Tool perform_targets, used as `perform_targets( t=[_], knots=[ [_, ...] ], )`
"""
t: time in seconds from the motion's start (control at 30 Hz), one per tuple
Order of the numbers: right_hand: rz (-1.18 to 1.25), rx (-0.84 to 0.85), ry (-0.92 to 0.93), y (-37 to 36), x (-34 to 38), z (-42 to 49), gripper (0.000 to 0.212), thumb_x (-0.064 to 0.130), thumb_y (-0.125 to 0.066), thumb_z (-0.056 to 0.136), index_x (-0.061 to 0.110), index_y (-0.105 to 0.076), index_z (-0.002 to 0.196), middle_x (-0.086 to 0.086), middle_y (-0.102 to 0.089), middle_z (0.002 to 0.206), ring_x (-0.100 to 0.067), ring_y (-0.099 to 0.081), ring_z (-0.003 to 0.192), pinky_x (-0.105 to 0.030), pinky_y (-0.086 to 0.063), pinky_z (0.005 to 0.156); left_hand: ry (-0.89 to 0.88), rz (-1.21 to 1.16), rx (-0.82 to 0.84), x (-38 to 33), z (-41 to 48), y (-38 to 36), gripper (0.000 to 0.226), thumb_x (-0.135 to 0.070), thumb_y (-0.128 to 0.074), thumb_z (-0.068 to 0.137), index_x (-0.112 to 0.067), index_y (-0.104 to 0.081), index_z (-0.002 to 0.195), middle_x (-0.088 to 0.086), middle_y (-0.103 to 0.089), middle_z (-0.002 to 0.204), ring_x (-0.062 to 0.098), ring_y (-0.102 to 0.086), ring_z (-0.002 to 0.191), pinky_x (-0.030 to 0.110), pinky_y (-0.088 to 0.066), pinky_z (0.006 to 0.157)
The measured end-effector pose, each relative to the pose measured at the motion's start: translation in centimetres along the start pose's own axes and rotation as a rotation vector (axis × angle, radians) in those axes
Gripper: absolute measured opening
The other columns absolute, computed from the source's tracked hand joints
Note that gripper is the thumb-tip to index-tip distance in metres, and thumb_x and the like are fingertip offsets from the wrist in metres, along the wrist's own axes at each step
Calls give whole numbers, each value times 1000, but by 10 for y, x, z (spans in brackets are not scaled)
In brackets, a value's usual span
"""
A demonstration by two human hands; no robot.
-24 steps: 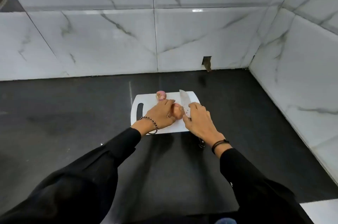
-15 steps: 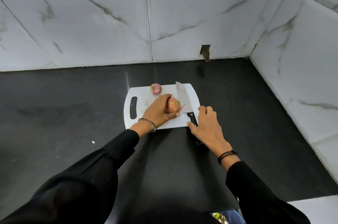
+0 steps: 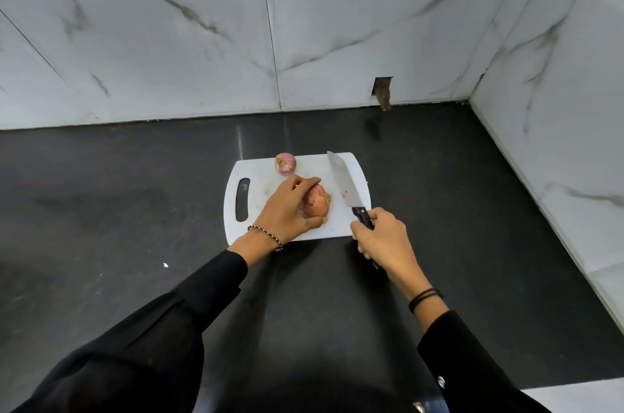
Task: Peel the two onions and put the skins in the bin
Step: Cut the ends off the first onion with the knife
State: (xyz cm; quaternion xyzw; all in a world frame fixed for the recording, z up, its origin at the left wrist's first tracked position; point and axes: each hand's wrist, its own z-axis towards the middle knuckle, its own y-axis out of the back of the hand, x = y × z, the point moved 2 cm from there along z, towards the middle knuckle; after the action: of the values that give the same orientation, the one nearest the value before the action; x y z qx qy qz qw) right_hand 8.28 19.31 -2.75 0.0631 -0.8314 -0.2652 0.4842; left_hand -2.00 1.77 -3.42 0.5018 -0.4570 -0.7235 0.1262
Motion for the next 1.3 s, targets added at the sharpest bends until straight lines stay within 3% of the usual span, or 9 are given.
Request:
perform_targets(
  t=[0.13, 0.23, 0.37, 0.57, 0.73, 0.9, 1.03, 1.13, 1.3],
  knots=[
    [358, 88, -120, 2, -7, 0, 19, 16, -60, 92, 9, -59, 110, -6, -72, 81, -9, -46, 47, -24, -39, 44, 6, 13, 23, 0, 3, 0, 77, -39, -83, 72, -22, -49, 140, 0, -48, 122, 13, -47, 110, 22, -44, 94],
    [459, 101, -129, 4, -13, -6, 26, 33, -65, 97, 12, -61, 111, -3, -61, 73, -9, -41, 47, -24, -33, 41, 39, -23, 45, -1, 5, -1, 81, -43, -83, 73, -22, -46, 142, -1, -50, 122, 14, -48, 108, 20, -40, 93],
    [418, 66, -68, 4, -22, -16, 32, 50, -58, 100, 19, -65, 104, 1, -54, 68, -7, -39, 46, -24, -33, 41, 50, -78, 47, -5, 4, -2, 84, -45, -83, 71, -21, -45, 142, -1, -55, 128, 10, -51, 102, 19, -42, 91],
    [425, 38, -26, -3, -24, -25, 35, 49, -67, 95, 15, -59, 94, 7, -54, 61, -9, -41, 44, -28, -36, 43, 100, -29, 19, -7, -2, -3, 79, -50, -82, 71, -21, -47, 135, -2, -56, 125, 11, -51, 100, 21, -43, 83],
    [391, 50, 5, -7, -15, -23, 30, 45, -66, 97, 16, -59, 95, 6, -55, 60, -11, -41, 43, -29, -38, 44, 133, -14, 19, -7, -3, -1, 79, -55, -83, 67, -21, -48, 130, -3, -57, 122, 12, -51, 100, 24, -43, 84],
    [372, 49, 26, -9, -7, -21, 32, 48, -65, 97, 16, -61, 96, 4, -56, 60, -11, -43, 44, -29, -41, 46, 226, 19, -46, -6, -5, -3, 67, -60, -80, 65, -19, -48, 109, -5, -57, 103, 14, -55, 88, 29, -49, 74],
    [369, 44, 28, -10, -8, -22, 25, 43, -65, 98, 18, -61, 97, 6, -56, 60, -10, -43, 43, -28, -42, 46, 313, 10, -50, -6, -5, -1, 56, -58, -77, 69, -19, -45, 93, -3, -54, 87, 12, -51, 75, 25, -38, 59],
    [366, 37, 16, -9, -10, -24, 23, 41, -65, 98, 19, -59, 94, 4, -55, 61, -9, -42, 42, -27, -41, 45, 363, -1, -27, -8, -2, 2, 51, -59, -67, 77, -18, -44, 97, 0, -61, 84, 17, -58, 74, 31, -45, 63],
    [368, 26, 21, -8, -13, -27, 21, 41, -64, 99, 22, -59, 91, 5, -56, 60, -10, -43, 43, -28, -41, 45, 405, 8, 128, -13, 1, -1, 41, -56, -41, 91, -24, -42, 116, 8, -69, 84, 23, -57, 53, 44, -58, 72]
  ],
)
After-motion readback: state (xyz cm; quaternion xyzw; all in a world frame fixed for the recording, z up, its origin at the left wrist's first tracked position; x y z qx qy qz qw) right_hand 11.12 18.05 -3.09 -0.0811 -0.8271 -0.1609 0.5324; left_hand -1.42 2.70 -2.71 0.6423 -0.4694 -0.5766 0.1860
